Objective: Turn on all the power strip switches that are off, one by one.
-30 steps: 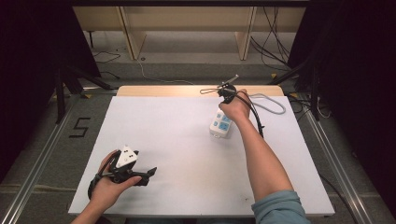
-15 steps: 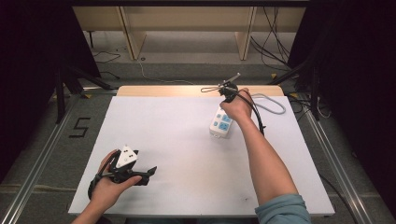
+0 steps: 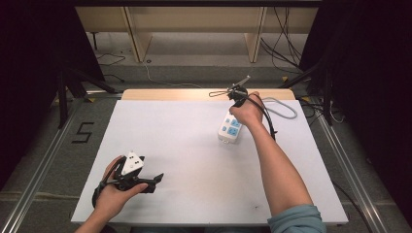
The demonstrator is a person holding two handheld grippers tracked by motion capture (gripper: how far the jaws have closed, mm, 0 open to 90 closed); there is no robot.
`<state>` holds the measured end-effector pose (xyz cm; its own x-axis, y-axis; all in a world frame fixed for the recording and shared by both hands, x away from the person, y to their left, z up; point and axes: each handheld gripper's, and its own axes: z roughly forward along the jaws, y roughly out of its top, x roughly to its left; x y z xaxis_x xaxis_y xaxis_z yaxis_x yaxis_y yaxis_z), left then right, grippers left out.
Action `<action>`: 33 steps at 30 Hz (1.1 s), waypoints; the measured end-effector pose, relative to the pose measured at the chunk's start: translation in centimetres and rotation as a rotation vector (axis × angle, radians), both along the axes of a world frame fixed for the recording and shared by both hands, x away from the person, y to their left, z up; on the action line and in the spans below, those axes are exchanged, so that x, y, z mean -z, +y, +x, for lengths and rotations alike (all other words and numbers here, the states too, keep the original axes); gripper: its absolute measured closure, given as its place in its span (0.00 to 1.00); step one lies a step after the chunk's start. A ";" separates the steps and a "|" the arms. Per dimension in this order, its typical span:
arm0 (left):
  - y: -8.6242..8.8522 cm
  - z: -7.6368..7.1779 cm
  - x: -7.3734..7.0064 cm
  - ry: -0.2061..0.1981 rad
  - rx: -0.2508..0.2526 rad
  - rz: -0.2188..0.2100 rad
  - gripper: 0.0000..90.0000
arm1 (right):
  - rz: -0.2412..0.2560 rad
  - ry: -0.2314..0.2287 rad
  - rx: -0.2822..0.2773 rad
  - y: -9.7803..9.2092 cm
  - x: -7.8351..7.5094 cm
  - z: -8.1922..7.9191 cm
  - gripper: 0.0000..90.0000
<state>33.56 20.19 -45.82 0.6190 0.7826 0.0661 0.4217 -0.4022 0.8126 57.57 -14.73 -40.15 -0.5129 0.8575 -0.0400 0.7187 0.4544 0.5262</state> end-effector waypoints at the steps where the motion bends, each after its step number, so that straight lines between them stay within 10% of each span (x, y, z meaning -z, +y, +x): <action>1: 0.0 0.0 0.0 0.000 0.000 0.000 0.11 | -0.001 0.002 -0.009 0.2 0.1 -0.1 1.00; 33: 0.0 0.0 0.0 -0.002 0.005 0.002 0.11 | -0.002 0.116 -0.051 2.0 0.9 -0.6 1.00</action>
